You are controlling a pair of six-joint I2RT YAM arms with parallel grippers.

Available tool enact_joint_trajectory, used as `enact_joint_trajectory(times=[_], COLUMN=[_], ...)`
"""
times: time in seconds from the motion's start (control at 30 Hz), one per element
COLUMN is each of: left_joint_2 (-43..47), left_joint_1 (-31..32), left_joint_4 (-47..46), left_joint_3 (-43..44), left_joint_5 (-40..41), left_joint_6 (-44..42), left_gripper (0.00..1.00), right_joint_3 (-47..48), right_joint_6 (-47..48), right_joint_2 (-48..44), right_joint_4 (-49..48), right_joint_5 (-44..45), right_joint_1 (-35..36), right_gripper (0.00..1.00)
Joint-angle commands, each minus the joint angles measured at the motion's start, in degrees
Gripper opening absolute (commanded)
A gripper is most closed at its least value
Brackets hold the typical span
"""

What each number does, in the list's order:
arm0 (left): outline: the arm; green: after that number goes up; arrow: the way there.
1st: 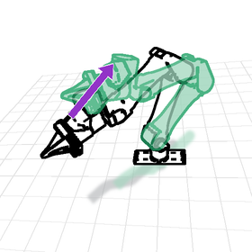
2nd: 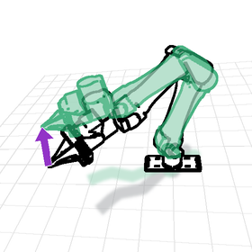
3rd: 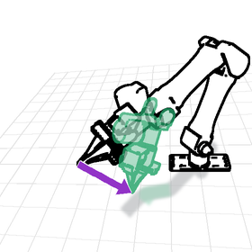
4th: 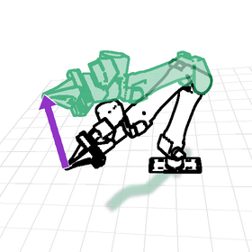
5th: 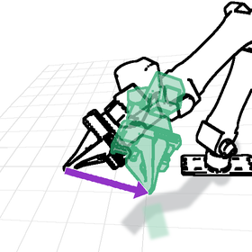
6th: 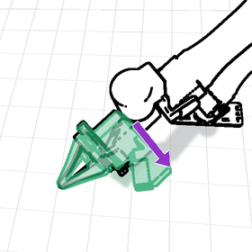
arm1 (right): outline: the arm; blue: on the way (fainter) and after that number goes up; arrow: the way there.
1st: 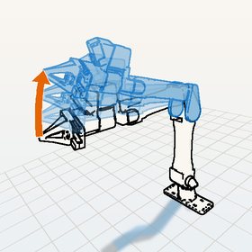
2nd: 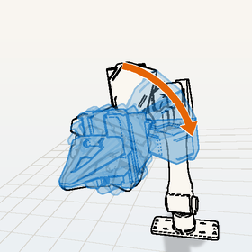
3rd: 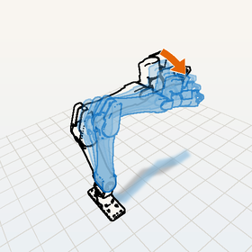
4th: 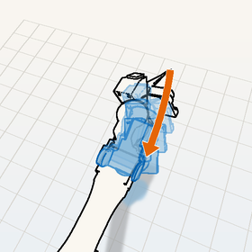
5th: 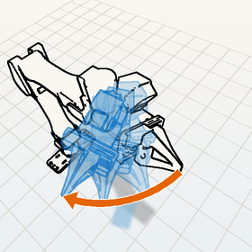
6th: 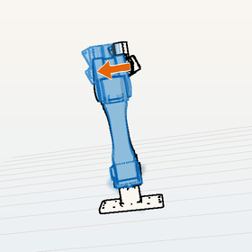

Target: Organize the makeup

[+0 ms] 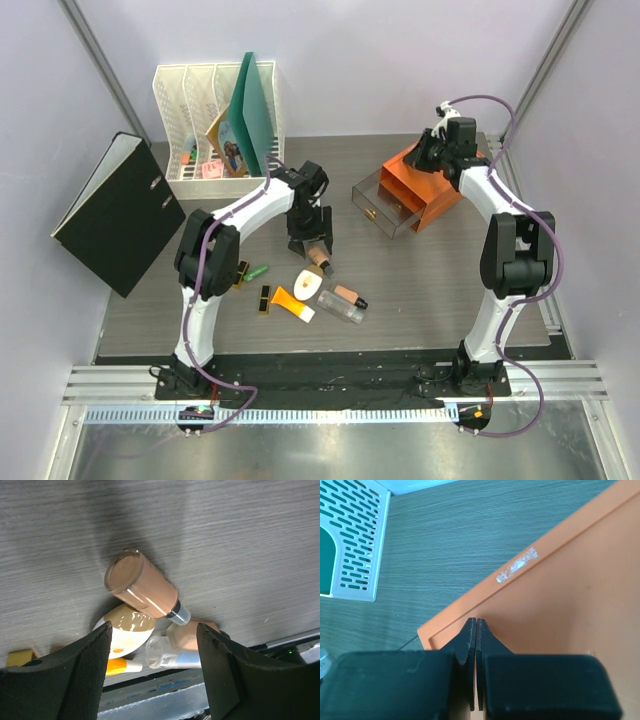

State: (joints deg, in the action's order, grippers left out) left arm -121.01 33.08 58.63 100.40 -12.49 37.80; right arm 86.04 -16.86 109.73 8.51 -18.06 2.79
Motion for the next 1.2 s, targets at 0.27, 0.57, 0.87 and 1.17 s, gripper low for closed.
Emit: enact_joint_trajectory(times=[0.27, 0.57, 0.87, 1.17], left_joint_2=[-4.4, -7.48, -3.89, -1.42], left_joint_1=[-0.03, -0.03, -0.03, -0.12], left_joint_4=[-3.27, -2.38, 0.08, -5.6], left_joint_3=[2.34, 3.05, 10.6, 26.59], left_joint_5=[-2.45, -1.48, 3.61, -1.47], left_joint_6=[4.12, 3.95, 2.63, 3.67], left_gripper=[0.61, 0.35, 0.0, 0.0], right_joint_3=[-12.65, -14.32, -14.15, -14.85], right_joint_6=[0.78, -0.01, -0.36, -0.28], right_joint_2=[6.1, 7.07, 7.6, 7.6], right_joint_4=[9.42, 7.48, 7.48, 7.39], right_joint_5=[-5.4, -8.04, -8.13, -8.3], right_joint_1=[-0.5, -0.94, -0.94, -0.85], right_gripper=[0.01, 0.01, 0.01, 0.01])
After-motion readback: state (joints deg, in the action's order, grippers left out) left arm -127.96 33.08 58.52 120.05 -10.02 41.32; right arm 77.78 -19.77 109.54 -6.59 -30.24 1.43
